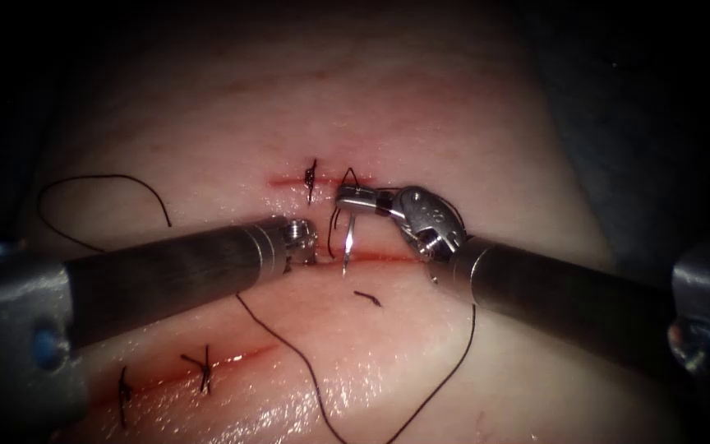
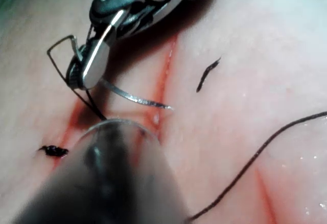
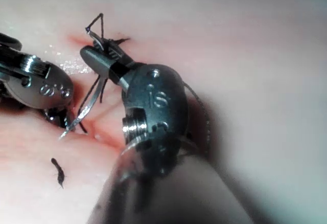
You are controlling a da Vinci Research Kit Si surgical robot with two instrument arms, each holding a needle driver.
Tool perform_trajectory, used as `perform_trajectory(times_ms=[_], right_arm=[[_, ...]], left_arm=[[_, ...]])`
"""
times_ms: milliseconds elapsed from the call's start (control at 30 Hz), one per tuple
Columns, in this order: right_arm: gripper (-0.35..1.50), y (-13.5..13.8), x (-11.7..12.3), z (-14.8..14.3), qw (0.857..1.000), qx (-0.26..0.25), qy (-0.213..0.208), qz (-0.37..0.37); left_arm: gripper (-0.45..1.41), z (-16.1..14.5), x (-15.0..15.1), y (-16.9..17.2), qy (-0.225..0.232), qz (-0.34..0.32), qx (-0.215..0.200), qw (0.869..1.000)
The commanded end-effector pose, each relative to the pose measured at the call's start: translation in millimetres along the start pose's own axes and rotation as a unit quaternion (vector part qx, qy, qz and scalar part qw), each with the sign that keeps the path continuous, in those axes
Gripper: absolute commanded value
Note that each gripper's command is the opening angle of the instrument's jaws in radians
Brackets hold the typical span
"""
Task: Wound Closure
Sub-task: With the right needle driver throw the needle through the bottom of the cut.
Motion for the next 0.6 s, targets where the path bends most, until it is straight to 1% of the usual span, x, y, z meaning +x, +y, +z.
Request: perform_trajectory(times_ms=[33, 100, 200, 233, 267, 400, 600], right_arm=[[-0.35, 0.2, -0.7, 1.1, 1.000, -0.002, 0.001, -0.005], [-0.35, 0.0, -1.2, 1.4, 1.000, -0.004, 0.009, -0.013], [-0.35, -0.1, -1.0, 1.5, 0.999, -0.008, 0.019, -0.028], [-0.35, 0.0, -0.7, 1.5, 0.999, -0.009, 0.019, -0.039], [-0.35, 0.0, -0.6, 1.4, 0.999, -0.009, 0.019, -0.044], [-0.35, 0.2, -0.5, 1.3, 0.997, -0.012, 0.022, -0.067], [-0.35, 0.0, -1.1, 1.5, 0.994, -0.021, 0.021, -0.102]], left_arm=[[0.12, 0.1, 0.4, -0.5, 0.002, 0.001, 0.004, 1.000], [0.17, -0.1, 0.5, -0.5, 0.007, 0.002, 0.003, 1.000], [0.21, -0.3, 0.4, -0.4, 0.011, 0.002, 0.004, 1.000], [0.31, -0.4, 0.4, -0.3, 0.012, 0.004, 0.005, 1.000], [0.32, -0.4, 0.4, -0.2, 0.012, 0.004, 0.006, 1.000], [0.36, -0.8, 0.4, 0.3, 0.013, 0.001, 0.006, 1.000], [0.31, -1.3, 0.6, 0.5, 0.020, 0.002, 0.008, 1.000]])
